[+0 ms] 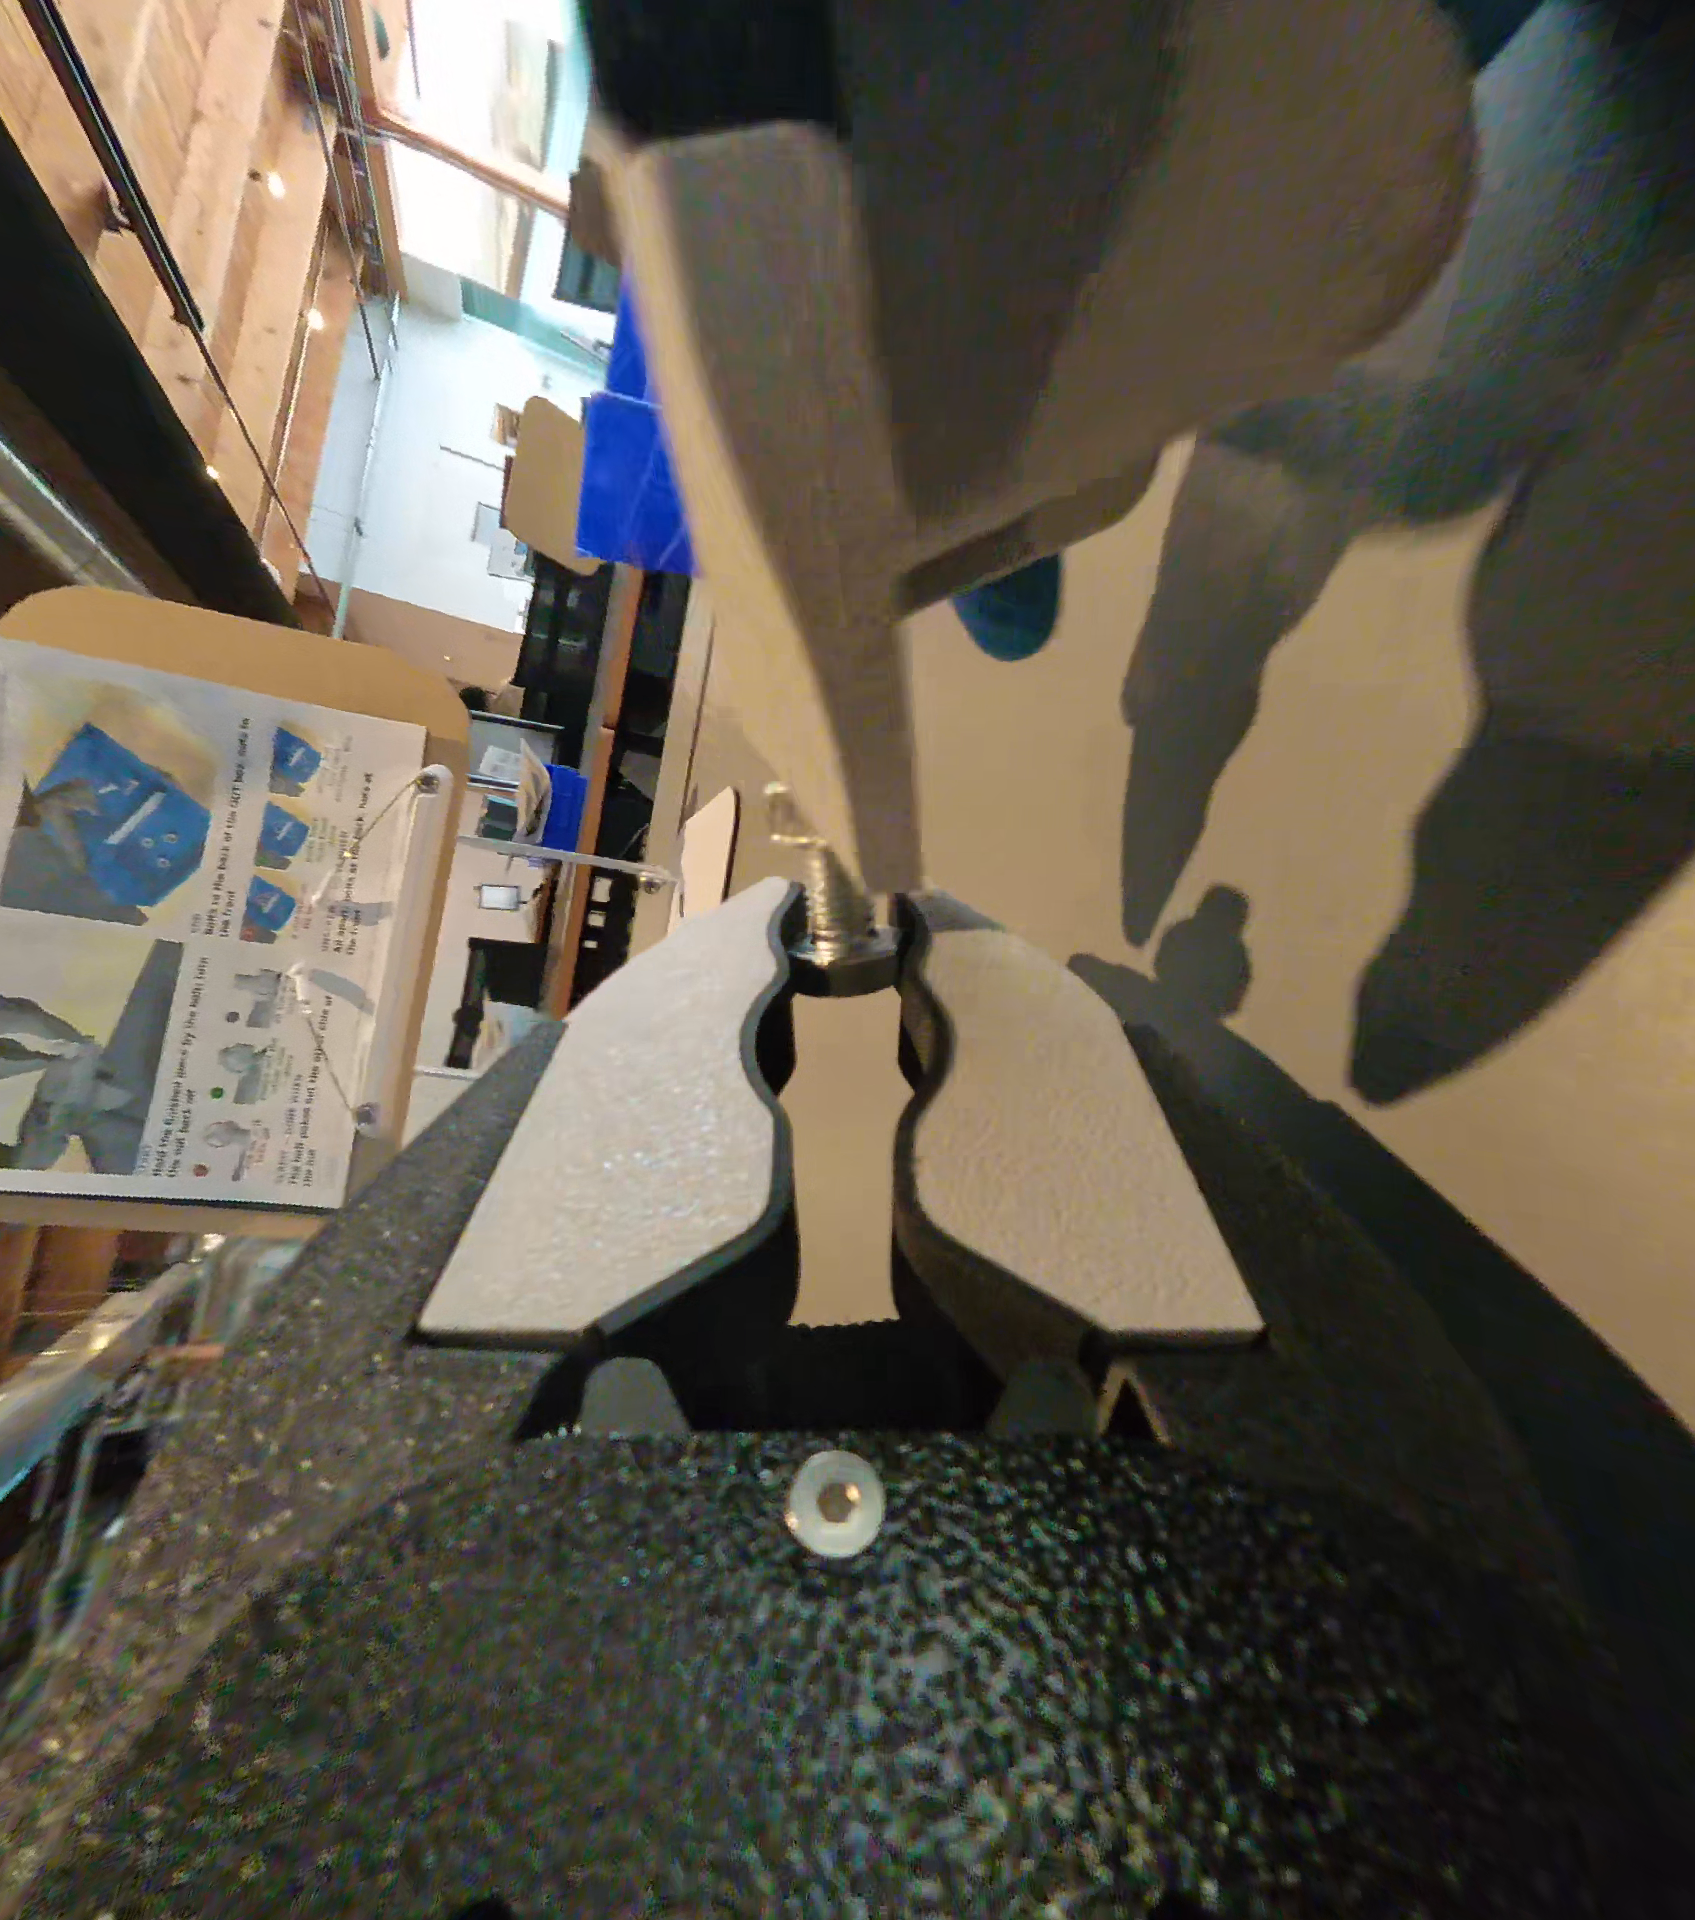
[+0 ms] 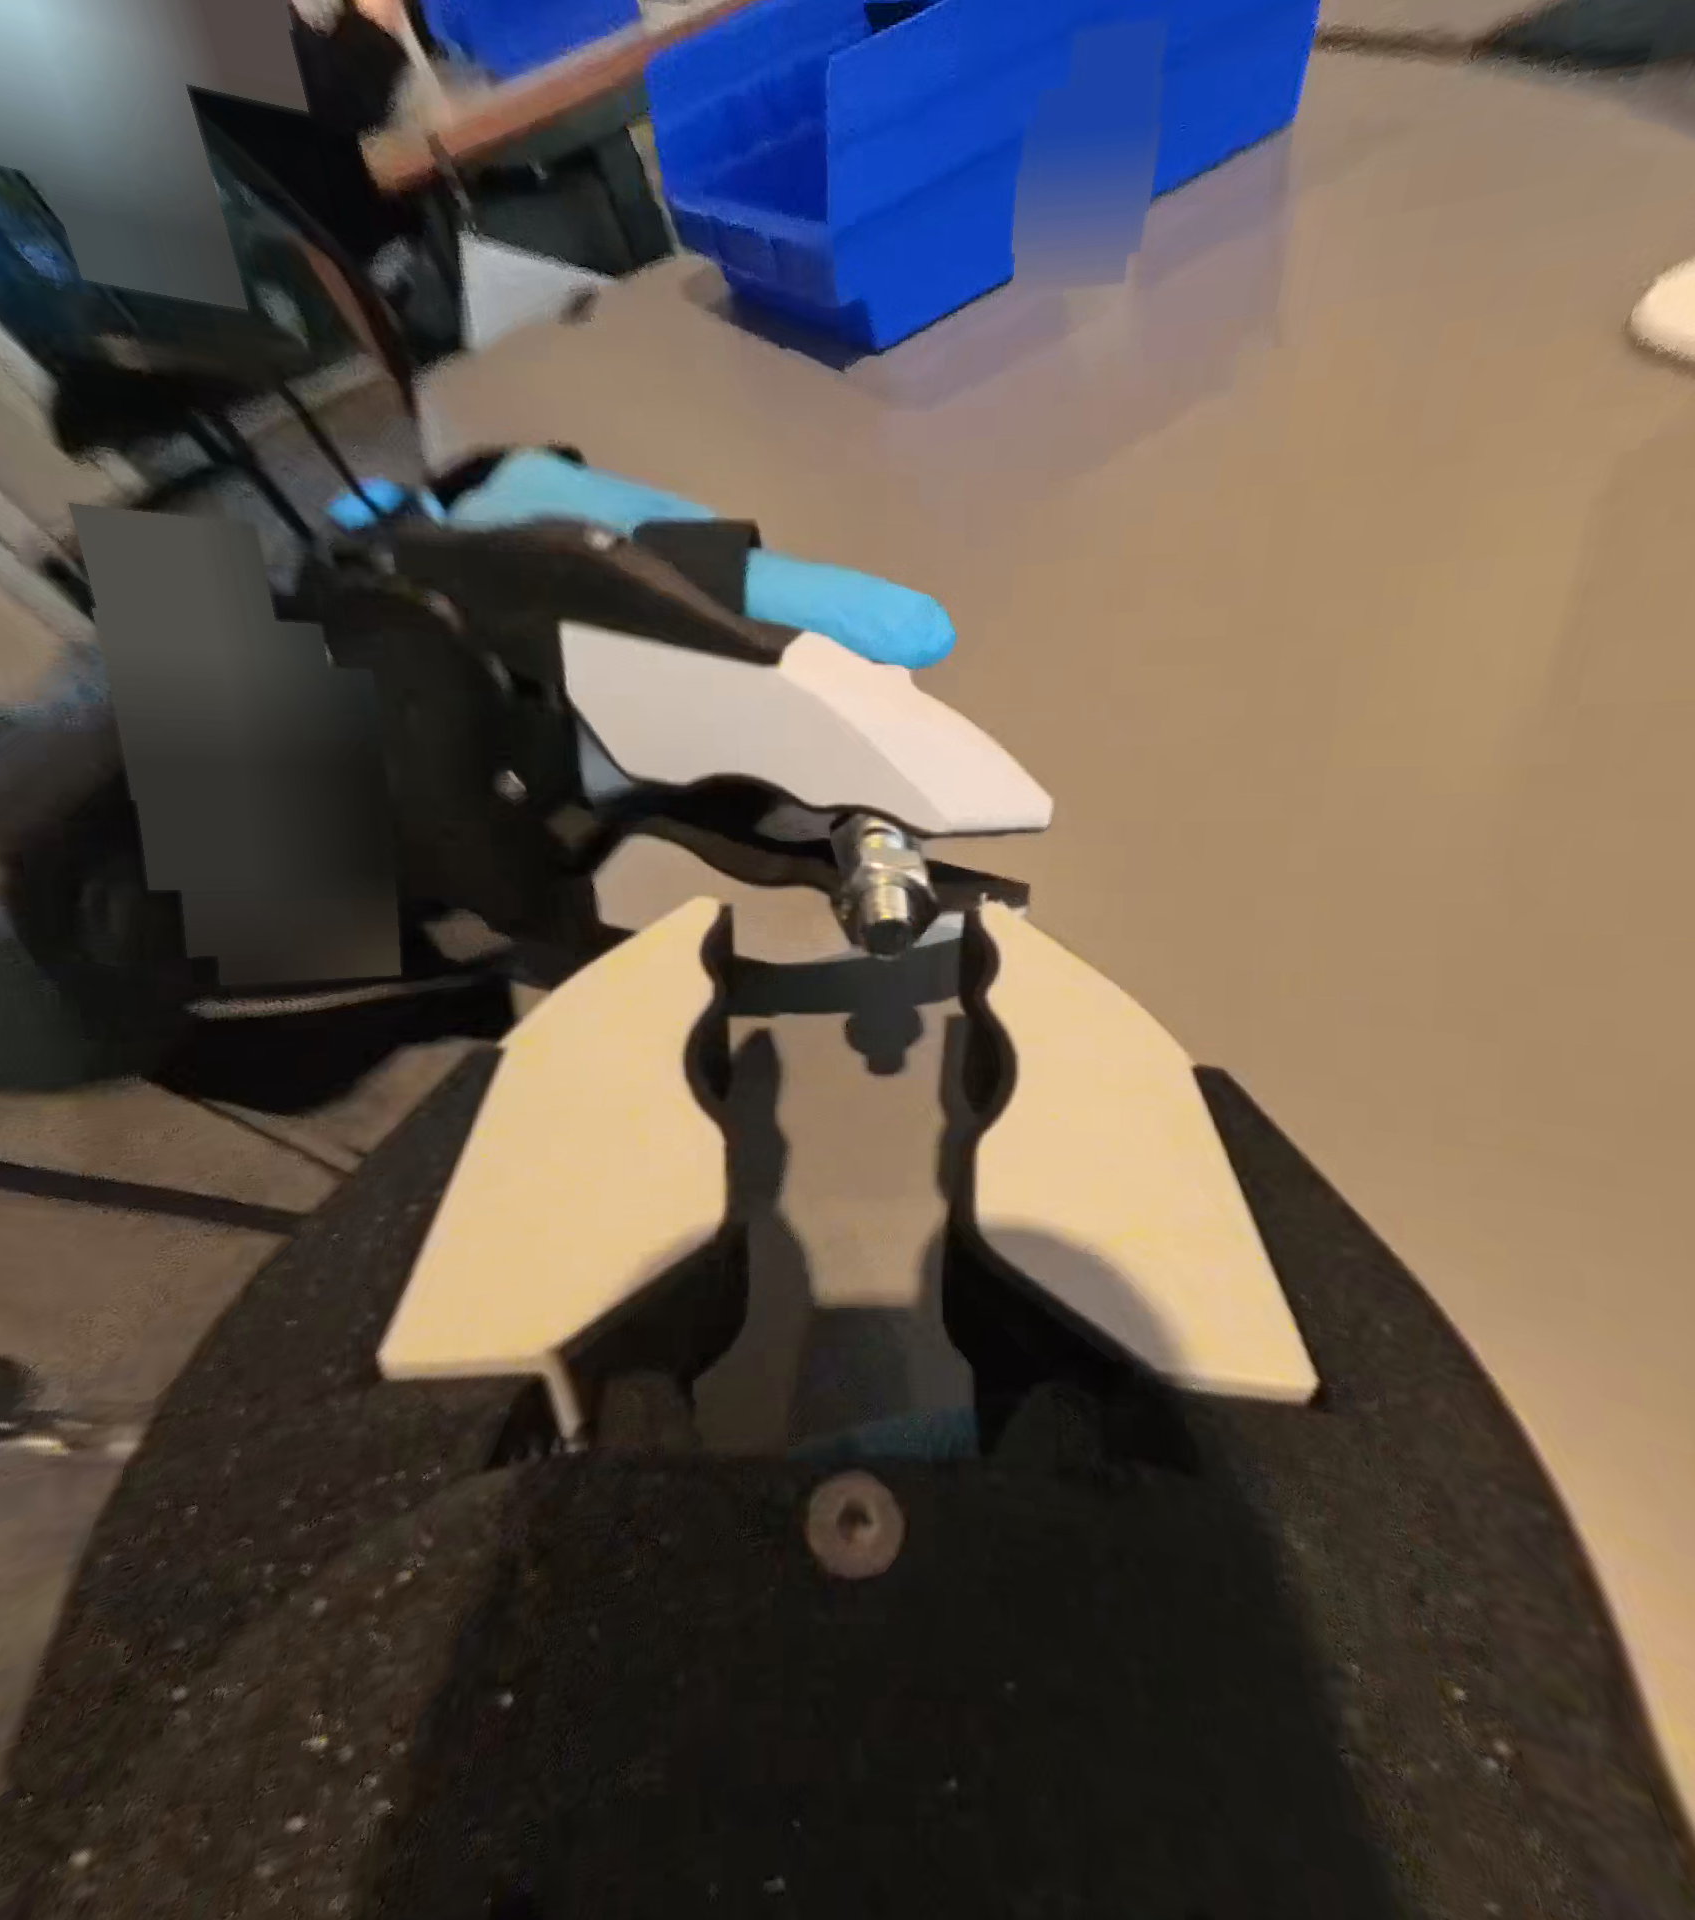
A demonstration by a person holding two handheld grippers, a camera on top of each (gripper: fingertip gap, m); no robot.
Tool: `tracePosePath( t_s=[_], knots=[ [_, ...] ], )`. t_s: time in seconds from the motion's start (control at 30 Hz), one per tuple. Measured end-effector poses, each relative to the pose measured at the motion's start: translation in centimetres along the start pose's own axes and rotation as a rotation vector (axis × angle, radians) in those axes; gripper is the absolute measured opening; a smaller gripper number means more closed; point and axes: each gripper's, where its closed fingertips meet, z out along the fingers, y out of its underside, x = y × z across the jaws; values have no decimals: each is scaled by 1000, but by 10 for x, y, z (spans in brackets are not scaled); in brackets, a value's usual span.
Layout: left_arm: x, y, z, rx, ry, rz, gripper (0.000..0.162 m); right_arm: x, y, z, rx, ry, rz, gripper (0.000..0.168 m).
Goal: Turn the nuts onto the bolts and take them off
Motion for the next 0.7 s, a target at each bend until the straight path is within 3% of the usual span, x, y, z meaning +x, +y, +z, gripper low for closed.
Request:
tracePosePath(
  t_s=[0.17,0.27,0.47,0.57,0.7],
  knots=[
    [4,-2,-1,40,59,-87,15,16,-3,-6,-31,270,-574,45],
    [6,-3,-2,50,82,-112,15,13,-5,-9,-33,338,-801,40],
    [12,-7,-3,77,123,-111,15,3,-2,-7,-11,318,-923,36],
    [15,-13,-4,105,133,-96,15,6,4,-3,-62,351,-972,22],
    [13,-9,-3,70,93,-35,15,9,6,1,-103,373,-848,20]
  ],
)
